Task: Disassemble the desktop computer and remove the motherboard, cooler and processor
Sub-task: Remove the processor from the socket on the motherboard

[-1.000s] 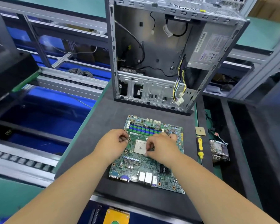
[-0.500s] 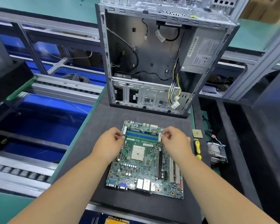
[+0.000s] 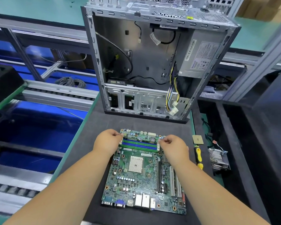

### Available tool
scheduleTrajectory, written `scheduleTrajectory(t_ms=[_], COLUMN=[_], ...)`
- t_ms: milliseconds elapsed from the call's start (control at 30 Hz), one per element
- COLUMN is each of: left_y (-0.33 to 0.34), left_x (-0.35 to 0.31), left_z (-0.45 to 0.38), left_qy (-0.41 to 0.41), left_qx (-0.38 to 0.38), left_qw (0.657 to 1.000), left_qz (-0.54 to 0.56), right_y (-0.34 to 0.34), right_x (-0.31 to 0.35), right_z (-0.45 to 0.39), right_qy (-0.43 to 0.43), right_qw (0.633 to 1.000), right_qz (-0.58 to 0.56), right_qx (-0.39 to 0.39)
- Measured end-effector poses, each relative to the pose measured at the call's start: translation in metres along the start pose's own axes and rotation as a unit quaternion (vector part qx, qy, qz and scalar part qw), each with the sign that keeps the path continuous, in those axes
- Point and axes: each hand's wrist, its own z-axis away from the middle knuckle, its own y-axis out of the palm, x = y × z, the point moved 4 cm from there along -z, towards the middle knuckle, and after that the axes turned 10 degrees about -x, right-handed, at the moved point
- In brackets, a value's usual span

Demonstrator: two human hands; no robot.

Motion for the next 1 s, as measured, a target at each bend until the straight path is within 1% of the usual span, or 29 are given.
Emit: scheduleTrajectory(t_ms=[167, 433, 567, 800, 933, 1000], left_y=[-0.002, -0.003, -0.004, -0.004, -0.002, 0.000], left_x=[0.003, -0.009, -0.009, -0.017, -0.014, -0.007], left_z=[-0.004, -0.007, -0.009, -0.010, -0.014, -0.017], left_qy=[-0.010, 0.019, 0.016, 0.012, -0.001, -0.033], left_qx=[0.011, 0.005, -0.004, 0.004, 0.017, 0.024], left_qw=[1.000, 0.997, 0.995, 0.989, 0.989, 0.995], left_qz=[0.023, -0.080, -0.099, -0.144, -0.146, -0.095], right_y=[0.002, 0.004, 0.005, 0.004, 0.003, 0.003], right_x=[-0.003, -0.006, -0.008, -0.008, -0.007, -0.007], right_z=[-0.003, -0.003, -0.007, -0.009, -0.008, -0.008], right_qy=[0.039, 0.020, 0.022, 0.023, 0.024, 0.027], right_qw=[0.998, 0.996, 0.995, 0.995, 0.995, 0.995], right_qz=[-0.057, -0.085, -0.098, -0.090, -0.091, -0.089], right_qx=[0.011, 0.011, 0.022, 0.041, 0.044, 0.042])
